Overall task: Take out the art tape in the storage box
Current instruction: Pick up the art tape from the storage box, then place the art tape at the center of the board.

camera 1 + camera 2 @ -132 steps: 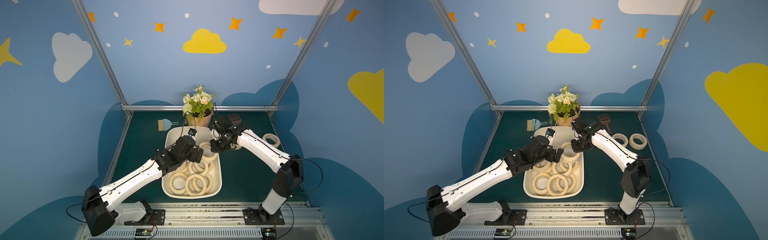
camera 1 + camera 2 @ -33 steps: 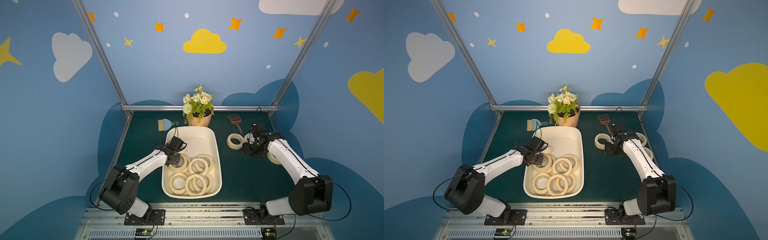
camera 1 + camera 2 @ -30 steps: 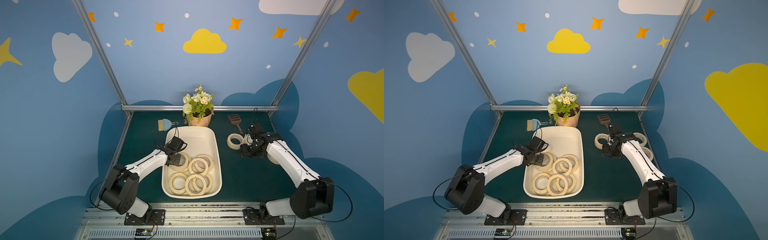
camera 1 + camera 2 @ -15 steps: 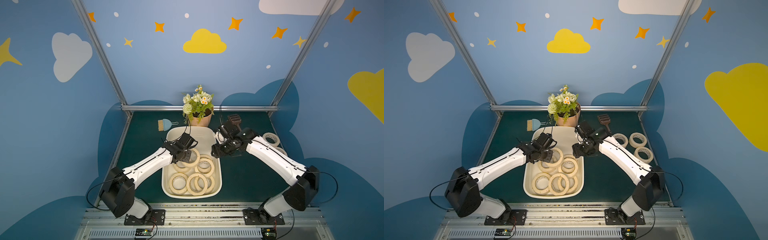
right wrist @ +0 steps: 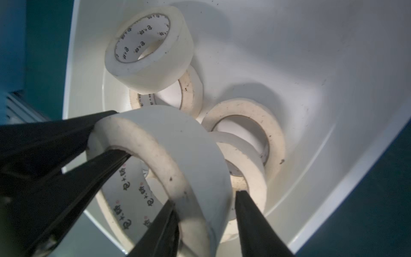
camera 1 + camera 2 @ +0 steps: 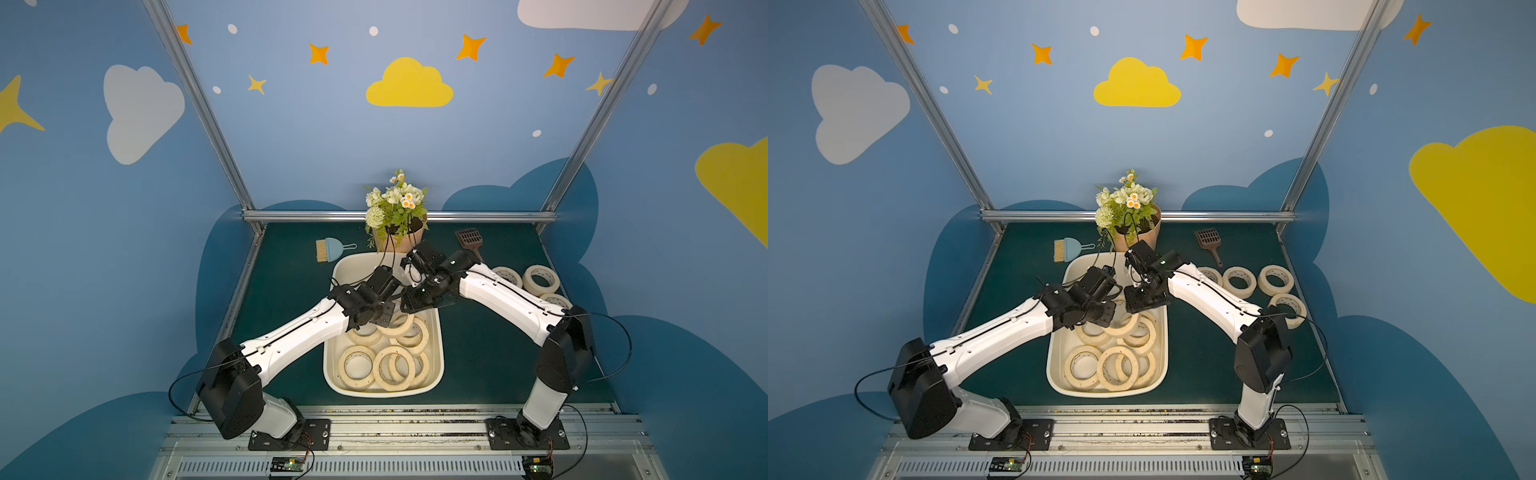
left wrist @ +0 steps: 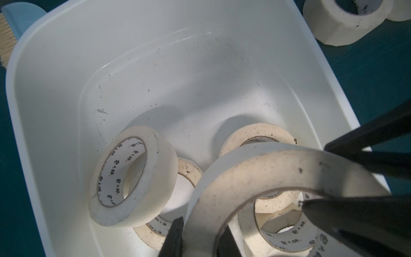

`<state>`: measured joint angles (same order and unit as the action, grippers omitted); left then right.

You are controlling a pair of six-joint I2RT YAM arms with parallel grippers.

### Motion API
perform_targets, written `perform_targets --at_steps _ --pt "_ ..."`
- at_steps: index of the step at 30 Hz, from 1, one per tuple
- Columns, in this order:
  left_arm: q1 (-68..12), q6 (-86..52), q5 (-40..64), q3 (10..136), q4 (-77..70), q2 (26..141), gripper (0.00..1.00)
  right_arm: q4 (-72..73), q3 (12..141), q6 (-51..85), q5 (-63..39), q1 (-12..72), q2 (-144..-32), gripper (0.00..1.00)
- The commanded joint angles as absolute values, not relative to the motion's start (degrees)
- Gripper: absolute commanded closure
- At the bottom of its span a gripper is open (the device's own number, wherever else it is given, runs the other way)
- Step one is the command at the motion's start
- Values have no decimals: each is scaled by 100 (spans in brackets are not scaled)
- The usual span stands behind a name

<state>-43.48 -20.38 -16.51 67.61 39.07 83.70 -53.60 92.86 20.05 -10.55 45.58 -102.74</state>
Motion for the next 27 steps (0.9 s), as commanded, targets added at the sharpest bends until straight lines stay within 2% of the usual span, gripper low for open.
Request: perform_targets --at_steps 1,3,4,5,9,11,13,15,20,25,27 --pt "-4368 -2127 -1566 6857 3740 8102 92 -5291 9470 2059 -1046 4562 -10378 77" --pt "-4368 -2157 -1511 6785 3665 8037 90 -5299 9482 2052 -1044 4553 -10409 92" --pt "-4366 -2177 -1436 6719 3551 7973 86 -5312 9499 2052 -1071 4533 -10434 100" --pt "-4368 -2200 -1344 6647 3431 7904 79 -5332 9516 2062 -1065 4529 -10449 100" --pt "-4367 -2215 -1056 6201 2779 7344 27 -5428 9568 2029 -958 4425 -10468 100" --pt "-4361 -2190 -1144 5886 2430 6960 12 -5531 9606 1989 -837 4335 -10422 100" --pt "-4253 -2267 -1326 5719 2490 6572 3 -5628 9574 1951 -722 4188 -10281 100" --pt "-4087 -2243 -1475 5679 2744 6350 0 -5707 9427 1935 -619 3991 -10038 100" --pt "-3634 -1887 -1879 5523 3252 6292 1 -5928 8667 1906 -206 3260 -8963 100" --pt "-3360 -1551 -1982 5456 3227 6920 6 -6047 7493 1941 885 2272 -7810 100" --pt "-3340 -1467 -1912 5475 3123 7192 7 -5975 7081 1895 939 1738 -7538 100"
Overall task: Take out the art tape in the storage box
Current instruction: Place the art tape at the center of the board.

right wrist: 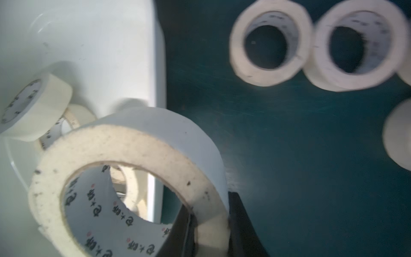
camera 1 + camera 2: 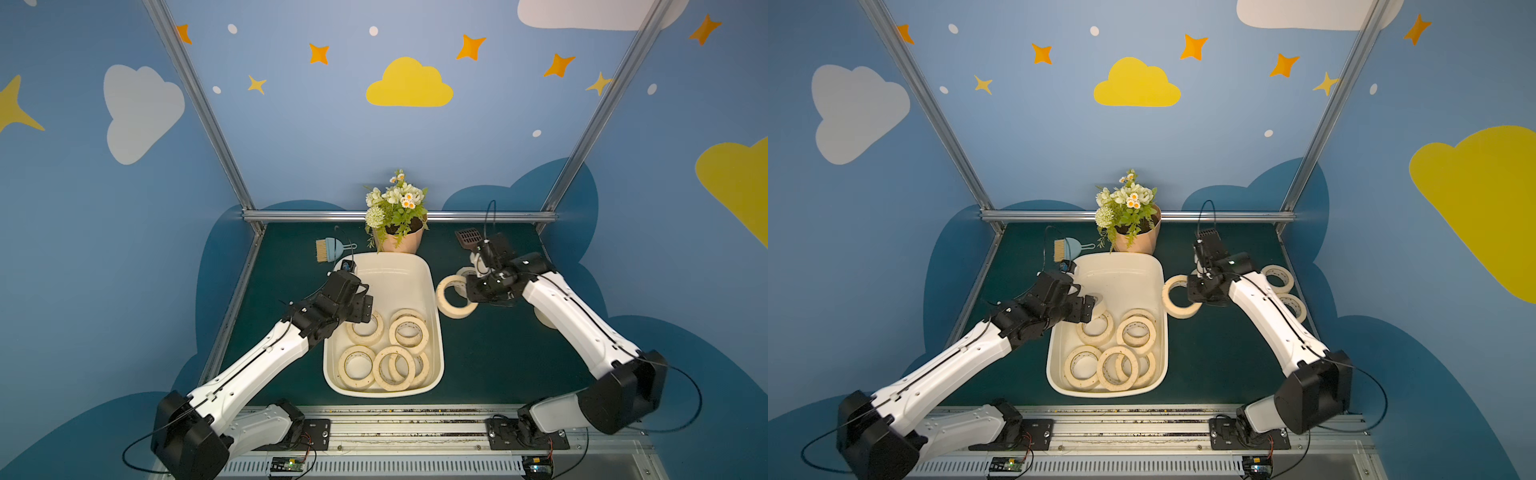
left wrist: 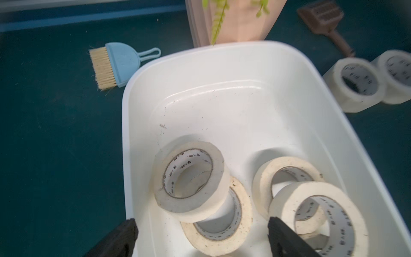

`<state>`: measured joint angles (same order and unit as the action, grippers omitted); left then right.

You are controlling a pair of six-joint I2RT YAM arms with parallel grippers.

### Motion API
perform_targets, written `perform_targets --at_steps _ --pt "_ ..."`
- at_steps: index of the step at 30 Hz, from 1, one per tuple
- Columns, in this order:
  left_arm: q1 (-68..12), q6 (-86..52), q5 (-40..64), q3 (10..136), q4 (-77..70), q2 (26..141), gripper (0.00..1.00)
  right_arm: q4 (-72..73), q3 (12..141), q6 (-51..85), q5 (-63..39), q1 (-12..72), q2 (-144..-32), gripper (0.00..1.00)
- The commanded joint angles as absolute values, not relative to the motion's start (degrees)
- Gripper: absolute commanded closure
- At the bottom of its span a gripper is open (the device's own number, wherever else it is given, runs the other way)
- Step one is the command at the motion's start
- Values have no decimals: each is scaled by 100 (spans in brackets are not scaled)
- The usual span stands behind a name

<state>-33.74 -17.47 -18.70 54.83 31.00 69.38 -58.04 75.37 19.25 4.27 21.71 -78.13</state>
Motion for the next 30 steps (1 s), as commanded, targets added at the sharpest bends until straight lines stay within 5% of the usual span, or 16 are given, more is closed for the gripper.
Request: perform_targets --at_steps 1,12,30 --pt "-3328 -1454 -1869 5488 3088 7313 7 -5932 6915 1864 858 1479 -7474 100" --pt "-3194 -1362 -1548 5552 2826 8129 7 -4931 5824 1864 327 -458 -8181 100" --pt "-3110 -1078 -1868 5581 2778 8180 7 -3698 6050 1953 731 -1153 -10047 100"
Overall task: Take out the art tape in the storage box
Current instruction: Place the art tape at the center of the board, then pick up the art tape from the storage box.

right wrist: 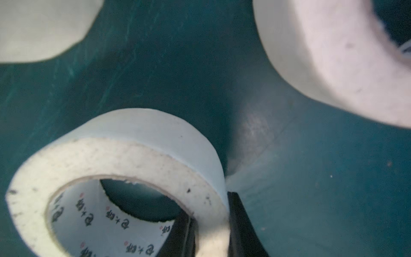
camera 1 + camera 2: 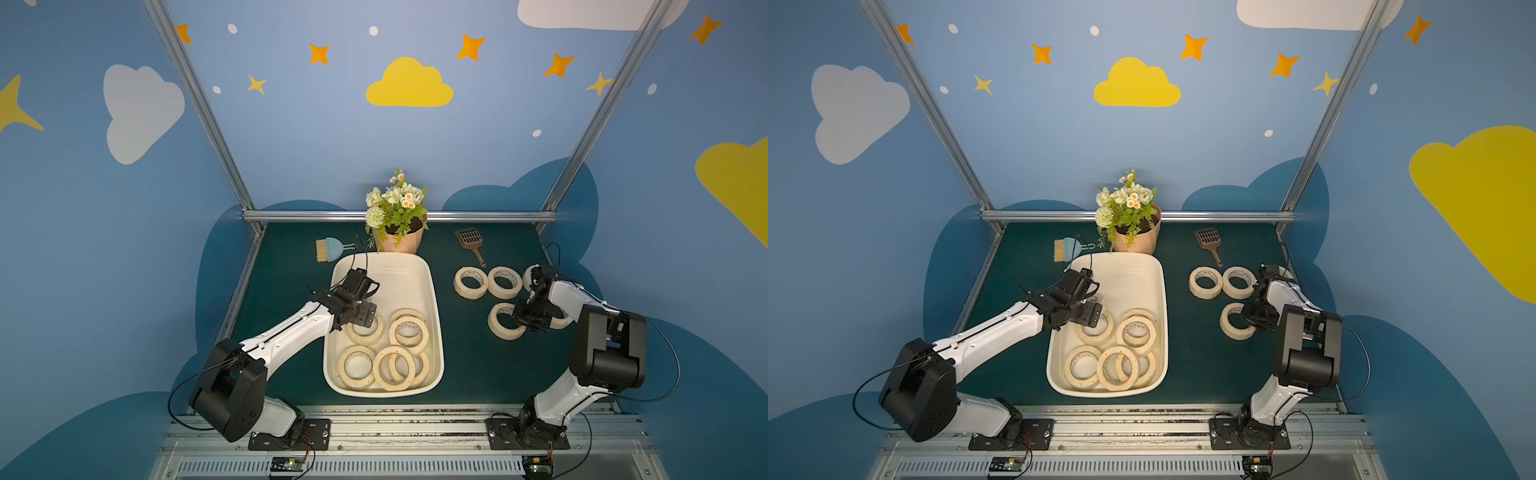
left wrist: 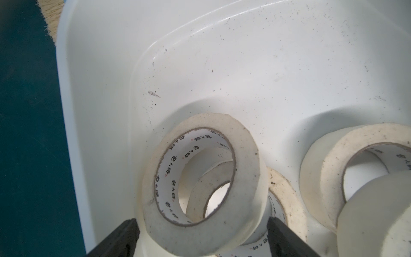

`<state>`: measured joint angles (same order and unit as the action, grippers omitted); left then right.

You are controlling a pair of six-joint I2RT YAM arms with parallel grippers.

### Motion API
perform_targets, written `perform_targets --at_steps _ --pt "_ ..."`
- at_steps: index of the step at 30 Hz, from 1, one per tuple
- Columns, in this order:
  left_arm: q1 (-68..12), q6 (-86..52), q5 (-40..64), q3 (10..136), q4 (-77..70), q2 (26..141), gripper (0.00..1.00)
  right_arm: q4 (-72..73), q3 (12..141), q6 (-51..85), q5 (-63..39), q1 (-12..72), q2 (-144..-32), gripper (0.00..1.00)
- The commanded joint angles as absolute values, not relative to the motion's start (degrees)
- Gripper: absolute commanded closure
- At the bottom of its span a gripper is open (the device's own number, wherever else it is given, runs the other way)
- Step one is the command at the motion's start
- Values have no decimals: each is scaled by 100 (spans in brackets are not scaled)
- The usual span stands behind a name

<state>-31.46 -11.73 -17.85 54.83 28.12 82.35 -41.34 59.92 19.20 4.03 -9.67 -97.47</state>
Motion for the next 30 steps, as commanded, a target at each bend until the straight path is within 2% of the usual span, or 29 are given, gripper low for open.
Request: perform_targets --at_steps 1,7,8,9,11,12,14,20,30 --pt "-3116 -1066 -1863 5590 2777 8175 7 -3671 6071 1943 721 -1196 -10077 100" --pt "-3109 -948 -1904 5735 2842 8246 6 -3688 6329 1755 563 -1227 -10156 100" --pt "-3111 -930 -1899 5762 2847 8272 6 -3736 6361 1722 564 -1207 -10139 97" --pt "-3109 -910 -1899 5790 2854 8296 6 -3807 6392 1657 564 -1159 -10073 76" --pt "-3111 -889 -1883 5843 2895 8356 7 -3893 6392 1578 553 -1033 -9859 49" --pt "-3120 -878 -1838 5868 2921 8388 7 -3968 6411 1565 562 -954 -9739 37" --pt "-3111 -859 -1732 5932 3035 8452 7 -4127 6468 1538 545 -760 -9506 27" --pt "-3313 -654 -1145 6239 3810 8564 7 -4719 6804 1478 664 -270 -9038 23" --pt "-3345 -370 -1628 6396 3832 9211 7 -5144 6851 1459 495 389 -8507 23"
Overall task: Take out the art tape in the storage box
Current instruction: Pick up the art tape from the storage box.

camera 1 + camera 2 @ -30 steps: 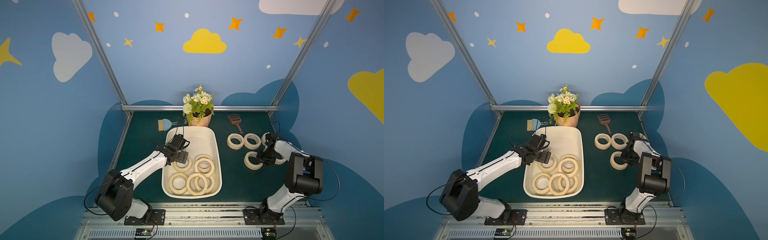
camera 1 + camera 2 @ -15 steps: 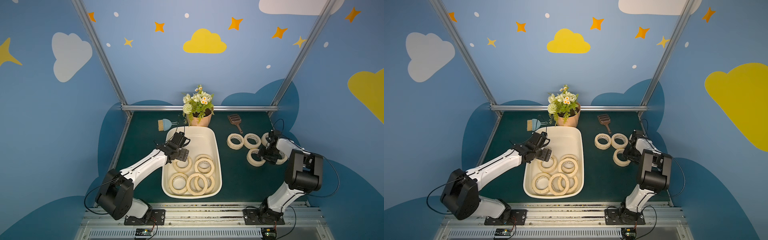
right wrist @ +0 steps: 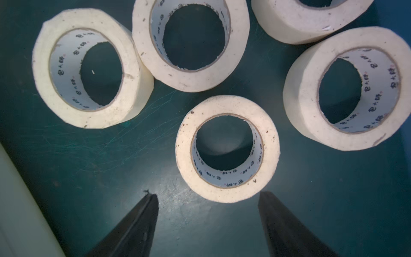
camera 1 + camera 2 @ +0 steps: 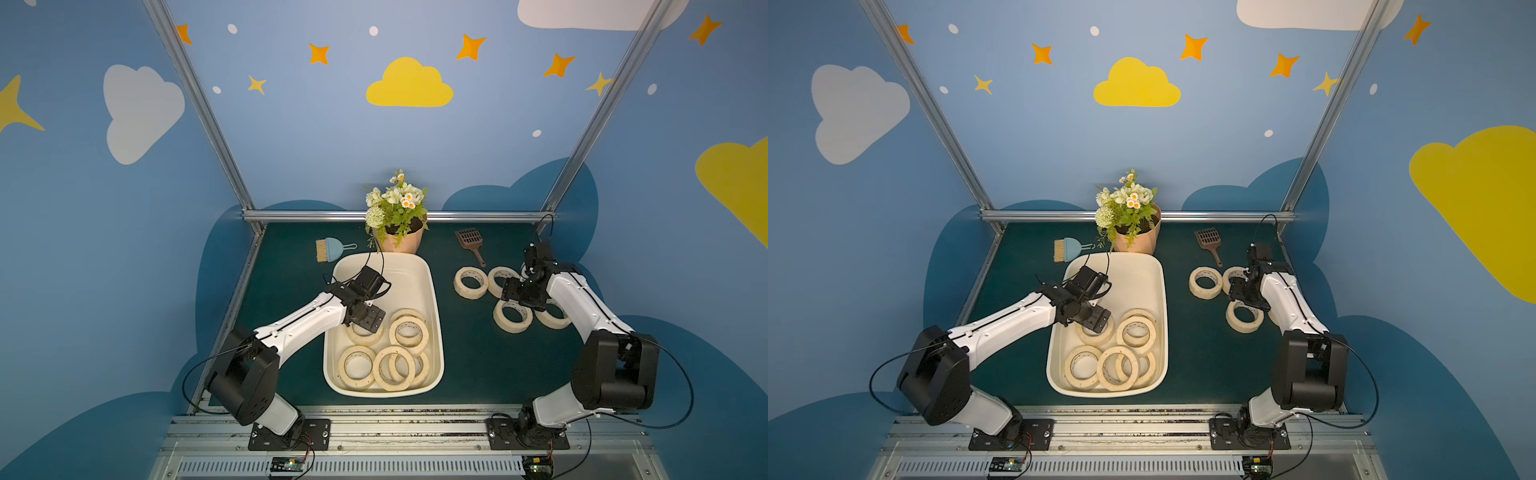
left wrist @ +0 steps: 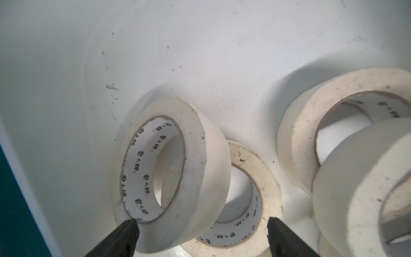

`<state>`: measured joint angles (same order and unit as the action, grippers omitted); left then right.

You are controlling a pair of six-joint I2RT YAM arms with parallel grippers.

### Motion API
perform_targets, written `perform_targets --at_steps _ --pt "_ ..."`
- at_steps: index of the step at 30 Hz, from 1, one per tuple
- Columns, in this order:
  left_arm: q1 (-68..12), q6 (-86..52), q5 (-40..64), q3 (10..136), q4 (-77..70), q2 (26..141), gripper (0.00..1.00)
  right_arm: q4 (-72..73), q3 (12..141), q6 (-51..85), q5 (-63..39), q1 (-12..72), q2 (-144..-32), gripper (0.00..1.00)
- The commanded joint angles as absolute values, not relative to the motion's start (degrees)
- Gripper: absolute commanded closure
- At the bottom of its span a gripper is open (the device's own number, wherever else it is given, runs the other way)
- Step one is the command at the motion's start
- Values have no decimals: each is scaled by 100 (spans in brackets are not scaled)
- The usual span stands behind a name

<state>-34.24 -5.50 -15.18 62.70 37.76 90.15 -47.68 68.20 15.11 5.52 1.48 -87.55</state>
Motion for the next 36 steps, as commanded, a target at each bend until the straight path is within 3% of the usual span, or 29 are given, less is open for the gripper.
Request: perform_targets --at_steps 1,4,11,16,22,26,31,36 --pt "-3327 -343 -1664 6408 3771 9288 7 -5189 6841 1450 477 488 -8452 23" --pt "-3271 -242 -1777 6475 3621 9522 10 -5290 6760 1449 471 806 -8295 23" --pt "-3243 -212 -1819 6587 3541 9655 59 -5334 6621 1563 452 1210 -8179 25" --pt "-3251 -302 -1863 6648 3618 9361 77 -5417 6746 1596 229 1526 -8305 26" --pt "-3269 -574 -1677 6683 3629 8467 86 -5317 6869 1644 -541 1805 -8394 26" --pt "-3206 -1155 -878 6230 2976 7514 96 -5198 6926 1634 -1062 1913 -8396 26" --pt "-3036 -2091 541 5254 1369 6656 96 -4671 6842 1802 -1999 1929 -8486 26" --pt "-2653 -3541 2320 4074 -1280 6254 96 -3931 6788 2200 -3047 1934 -8613 27"
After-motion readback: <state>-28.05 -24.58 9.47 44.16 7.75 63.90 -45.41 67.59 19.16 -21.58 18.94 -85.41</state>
